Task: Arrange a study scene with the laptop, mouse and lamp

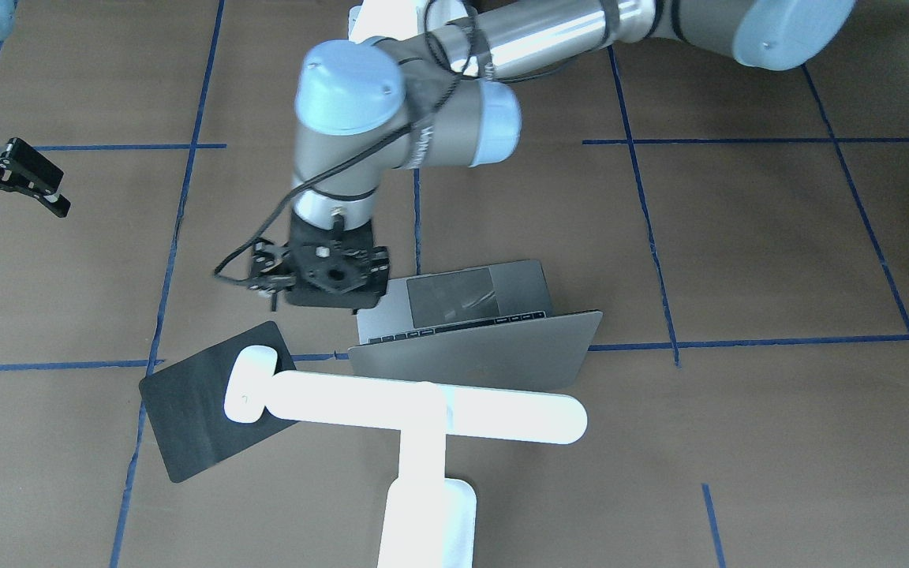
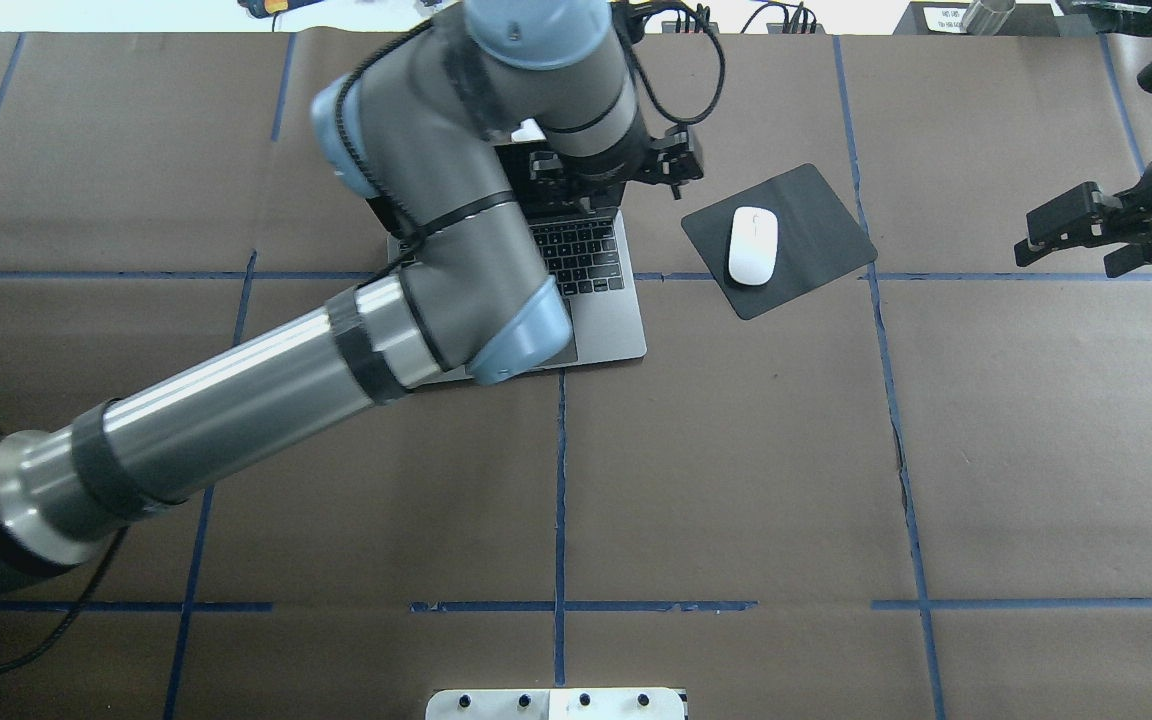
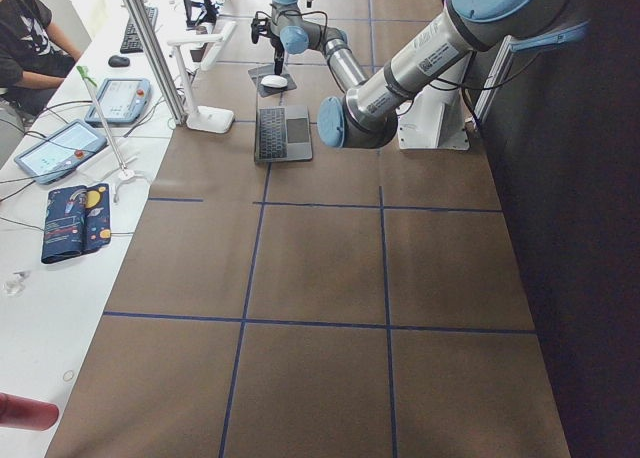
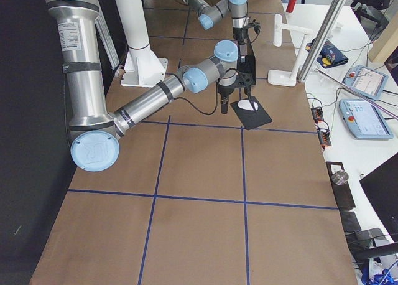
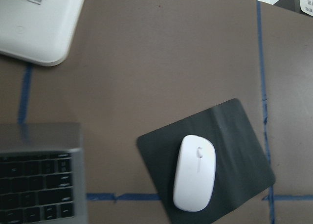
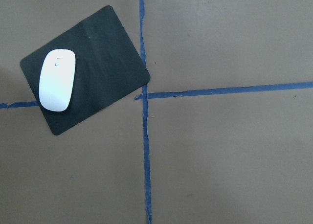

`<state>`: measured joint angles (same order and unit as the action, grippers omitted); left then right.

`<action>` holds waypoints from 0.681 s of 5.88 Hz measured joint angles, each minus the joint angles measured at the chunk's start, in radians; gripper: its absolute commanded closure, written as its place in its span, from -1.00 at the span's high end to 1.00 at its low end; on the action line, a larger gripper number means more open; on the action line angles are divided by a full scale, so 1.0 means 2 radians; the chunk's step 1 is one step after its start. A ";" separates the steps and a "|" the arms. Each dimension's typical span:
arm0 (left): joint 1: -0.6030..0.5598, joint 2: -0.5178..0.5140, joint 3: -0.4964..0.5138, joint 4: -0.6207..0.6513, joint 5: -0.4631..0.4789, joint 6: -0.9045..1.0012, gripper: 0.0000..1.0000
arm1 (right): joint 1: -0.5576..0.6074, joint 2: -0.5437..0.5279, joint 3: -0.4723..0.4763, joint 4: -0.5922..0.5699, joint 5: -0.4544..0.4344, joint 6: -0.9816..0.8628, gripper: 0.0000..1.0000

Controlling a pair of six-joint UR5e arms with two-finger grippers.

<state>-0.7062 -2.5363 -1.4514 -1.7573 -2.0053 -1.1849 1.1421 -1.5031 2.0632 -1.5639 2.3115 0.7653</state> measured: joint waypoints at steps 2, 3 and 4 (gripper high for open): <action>-0.058 0.185 -0.182 0.072 -0.052 0.162 1.00 | 0.038 -0.042 0.011 0.002 0.023 -0.015 1.00; -0.088 0.267 -0.224 0.085 -0.062 0.256 1.00 | 0.056 -0.068 0.014 0.002 0.027 -0.060 1.00; -0.129 0.344 -0.247 0.089 -0.071 0.355 1.00 | 0.070 -0.089 0.005 0.002 0.028 -0.117 1.00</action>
<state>-0.9639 -1.8481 -1.9455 -1.5798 -2.1464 -0.4755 1.2816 -1.6815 2.0736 -1.5609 2.3676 0.5315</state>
